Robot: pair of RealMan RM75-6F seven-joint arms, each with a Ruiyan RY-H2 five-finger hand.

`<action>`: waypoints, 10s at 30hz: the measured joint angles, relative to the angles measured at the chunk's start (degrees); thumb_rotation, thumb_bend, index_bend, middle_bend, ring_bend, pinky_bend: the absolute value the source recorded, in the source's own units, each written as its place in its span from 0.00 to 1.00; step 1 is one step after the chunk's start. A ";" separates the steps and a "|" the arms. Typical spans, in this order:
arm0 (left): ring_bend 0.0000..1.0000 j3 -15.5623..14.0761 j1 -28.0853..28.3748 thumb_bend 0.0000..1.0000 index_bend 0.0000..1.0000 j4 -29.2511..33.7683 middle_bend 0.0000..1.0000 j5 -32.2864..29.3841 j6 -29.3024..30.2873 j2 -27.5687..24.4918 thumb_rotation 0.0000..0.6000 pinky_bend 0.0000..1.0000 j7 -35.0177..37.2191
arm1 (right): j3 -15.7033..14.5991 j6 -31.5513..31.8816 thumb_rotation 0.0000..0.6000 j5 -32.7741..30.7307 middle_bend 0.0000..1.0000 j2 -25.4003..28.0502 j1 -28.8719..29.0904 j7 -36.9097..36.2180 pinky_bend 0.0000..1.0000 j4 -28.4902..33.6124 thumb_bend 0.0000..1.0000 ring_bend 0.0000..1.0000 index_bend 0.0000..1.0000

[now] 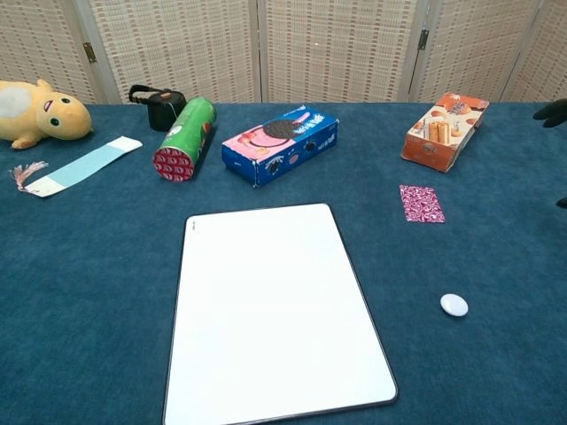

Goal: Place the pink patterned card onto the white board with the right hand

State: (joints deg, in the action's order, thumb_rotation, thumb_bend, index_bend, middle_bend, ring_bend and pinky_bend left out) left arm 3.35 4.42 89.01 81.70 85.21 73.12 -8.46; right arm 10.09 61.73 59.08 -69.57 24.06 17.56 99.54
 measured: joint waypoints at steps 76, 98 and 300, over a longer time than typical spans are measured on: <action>0.09 -0.80 -2.55 0.45 0.21 -3.89 0.06 -0.60 0.05 -0.14 1.00 0.00 4.53 | 1.49 -11.12 0.90 -54.73 0.07 -26.03 35.86 39.11 0.10 -31.67 0.18 0.01 0.28; 0.09 -0.78 -2.73 0.45 0.21 -4.16 0.06 -0.41 0.14 -0.05 1.00 0.00 4.85 | 1.17 -10.35 0.89 -47.85 0.09 -23.16 33.65 34.30 0.10 -26.64 0.18 0.01 0.31; 0.09 0.74 -1.65 0.45 0.23 -1.10 0.06 0.37 0.59 -1.60 1.00 0.00 2.76 | -13.84 13.36 0.89 9.26 0.03 -6.57 15.62 13.63 0.00 5.97 0.33 0.00 0.07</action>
State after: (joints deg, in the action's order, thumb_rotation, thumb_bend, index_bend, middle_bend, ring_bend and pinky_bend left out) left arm 4.09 2.77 87.91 82.07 85.81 71.52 -5.69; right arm -3.76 75.09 68.34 -76.14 39.69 31.19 105.51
